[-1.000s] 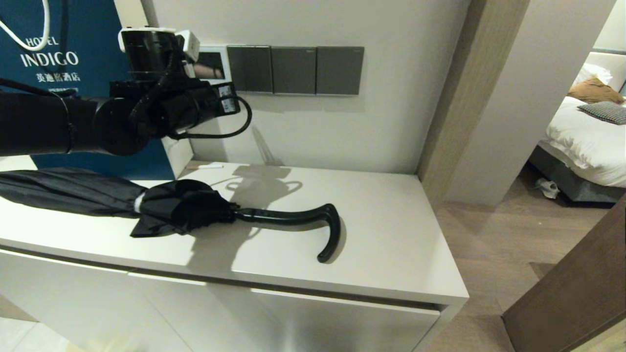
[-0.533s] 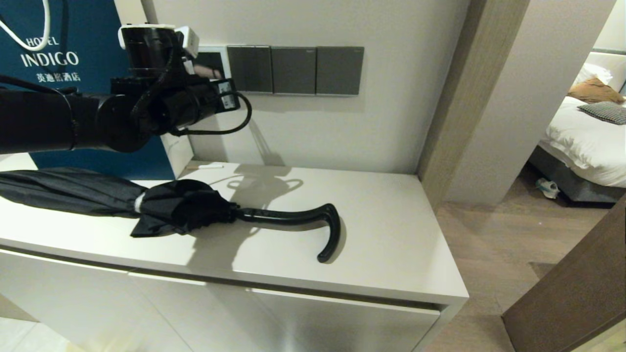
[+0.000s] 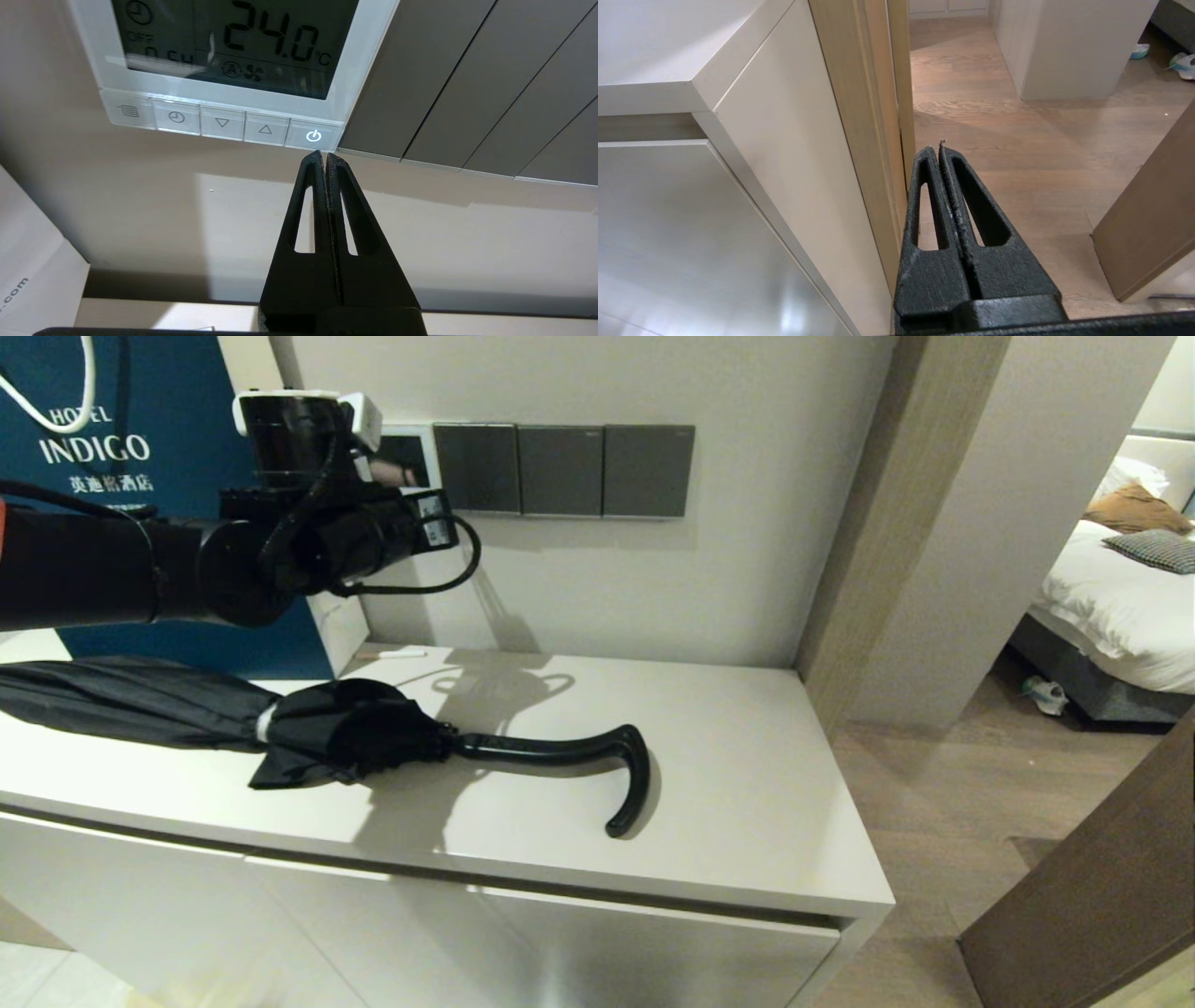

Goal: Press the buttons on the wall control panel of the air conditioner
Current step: Turn off the central air conditioner

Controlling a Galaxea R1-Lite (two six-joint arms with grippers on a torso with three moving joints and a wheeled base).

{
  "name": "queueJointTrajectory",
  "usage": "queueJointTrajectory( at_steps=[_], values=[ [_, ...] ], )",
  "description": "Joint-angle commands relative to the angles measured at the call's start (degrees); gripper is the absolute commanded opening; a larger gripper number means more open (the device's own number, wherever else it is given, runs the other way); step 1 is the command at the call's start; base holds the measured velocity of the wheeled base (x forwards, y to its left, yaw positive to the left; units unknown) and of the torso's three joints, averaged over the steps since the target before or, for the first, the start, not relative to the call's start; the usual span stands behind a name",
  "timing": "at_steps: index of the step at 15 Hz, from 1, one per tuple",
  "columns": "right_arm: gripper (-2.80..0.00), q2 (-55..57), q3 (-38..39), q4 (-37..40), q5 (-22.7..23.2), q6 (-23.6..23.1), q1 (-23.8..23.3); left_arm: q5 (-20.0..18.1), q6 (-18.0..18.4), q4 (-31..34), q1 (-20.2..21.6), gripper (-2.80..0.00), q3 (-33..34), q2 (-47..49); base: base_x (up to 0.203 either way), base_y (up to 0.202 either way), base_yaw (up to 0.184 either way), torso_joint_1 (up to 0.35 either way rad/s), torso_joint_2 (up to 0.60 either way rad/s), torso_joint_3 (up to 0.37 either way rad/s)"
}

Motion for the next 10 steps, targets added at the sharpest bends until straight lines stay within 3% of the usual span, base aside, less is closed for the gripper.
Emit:
queueJointTrajectory(
  at_steps=[1,10],
  values=[
    [-2.80,0.1,0.1,0.0,0.1,0.0,0.0,0.1,-0.1,0.2,2.0,-2.80,-2.8,2.3,0.000,0.000,0.000,0.000,0.00,0.000],
    [-2.80,0.1,0.0,0.0,0.0,0.0,0.0,0.0,-0.2,1.3,2.4,-2.80,-4.3,3.0,0.000,0.000,0.000,0.000,0.00,0.000]
  ],
)
